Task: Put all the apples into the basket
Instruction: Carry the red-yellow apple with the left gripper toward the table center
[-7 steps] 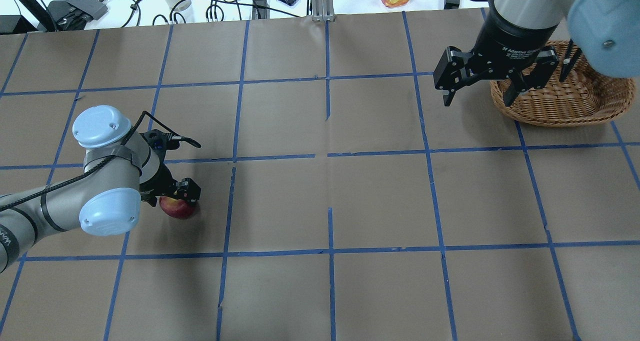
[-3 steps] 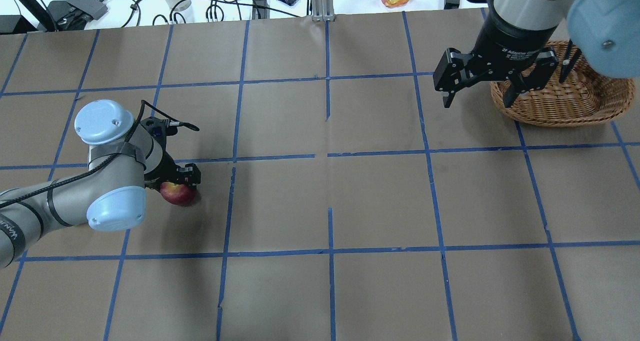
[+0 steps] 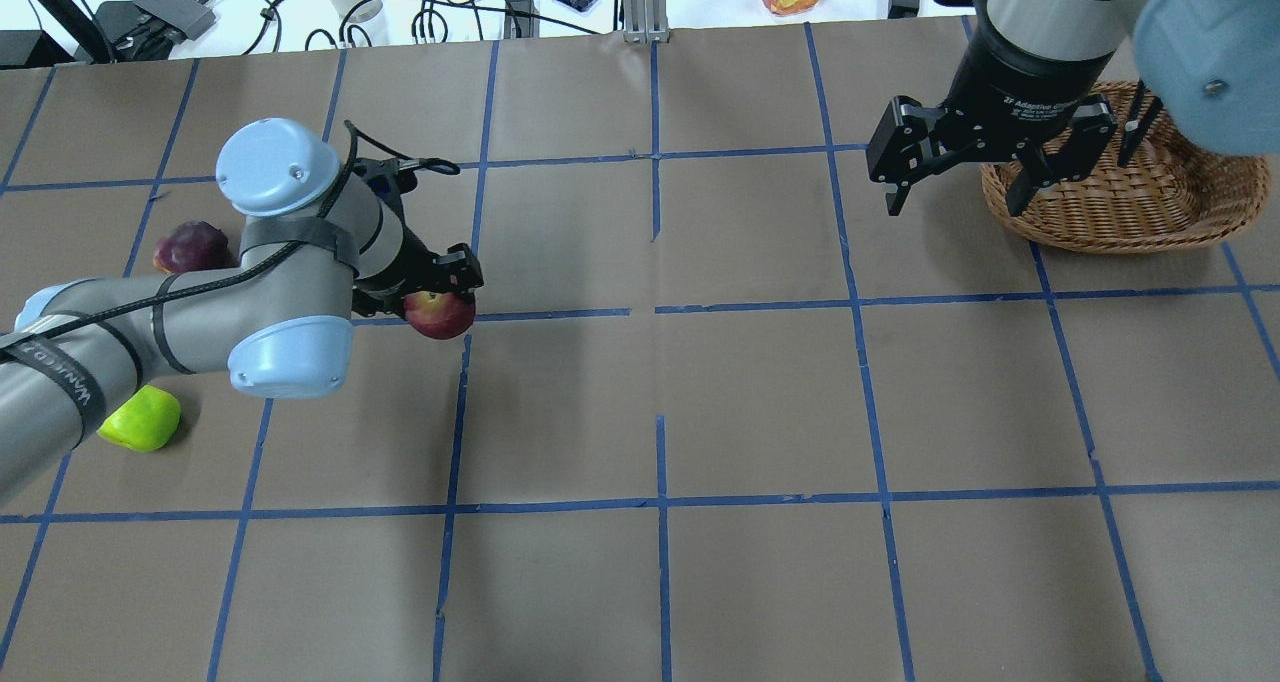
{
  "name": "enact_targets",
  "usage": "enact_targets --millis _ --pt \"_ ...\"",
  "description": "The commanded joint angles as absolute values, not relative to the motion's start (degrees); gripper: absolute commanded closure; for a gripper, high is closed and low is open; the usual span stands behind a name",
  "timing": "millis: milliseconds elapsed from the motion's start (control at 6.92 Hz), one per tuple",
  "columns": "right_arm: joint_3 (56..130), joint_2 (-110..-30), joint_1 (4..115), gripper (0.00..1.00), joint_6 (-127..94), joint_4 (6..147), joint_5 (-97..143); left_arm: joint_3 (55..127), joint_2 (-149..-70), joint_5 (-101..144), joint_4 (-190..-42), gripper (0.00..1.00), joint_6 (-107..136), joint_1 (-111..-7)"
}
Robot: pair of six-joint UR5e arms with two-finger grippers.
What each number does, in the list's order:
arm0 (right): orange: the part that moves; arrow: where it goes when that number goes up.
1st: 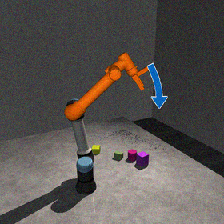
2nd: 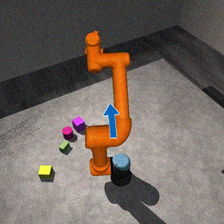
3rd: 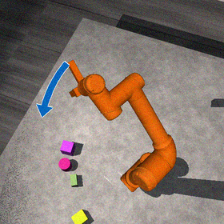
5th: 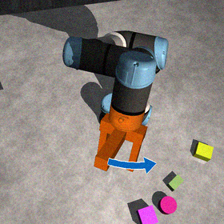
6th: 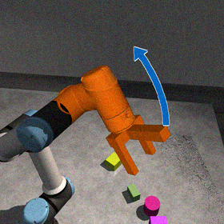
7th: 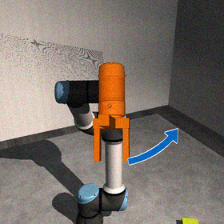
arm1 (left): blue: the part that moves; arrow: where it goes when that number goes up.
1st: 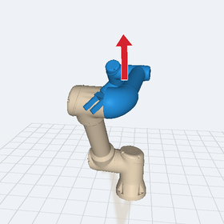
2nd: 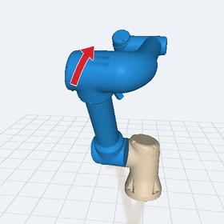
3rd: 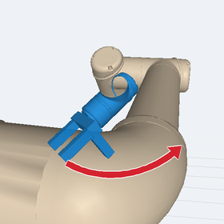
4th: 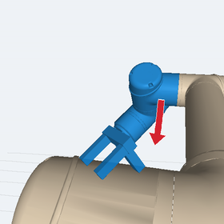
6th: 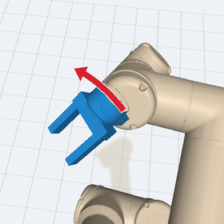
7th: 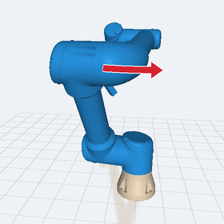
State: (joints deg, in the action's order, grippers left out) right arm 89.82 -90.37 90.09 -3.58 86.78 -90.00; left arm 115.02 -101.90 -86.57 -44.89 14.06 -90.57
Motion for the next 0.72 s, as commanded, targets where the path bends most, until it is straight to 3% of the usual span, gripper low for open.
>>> enact_targets --millis 0,434,578 --pt "89.82 -90.35 90.09 0.00 -3.52 87.27 -90.00 107.26 -107.54 -83.87 -45.53 0.72 29.11 -98.06" --pt "89.91 -89.74 90.09 0.00 -3.78 87.45 -89.91 100.30 -114.59 -83.67 -45.52 0.73 46.99 -108.95" --pt "90.61 -89.30 90.00 0.00 -3.34 87.10 -89.83 100.28 -116.87 -83.58 -45.53 0.67 48.94 -109.85"
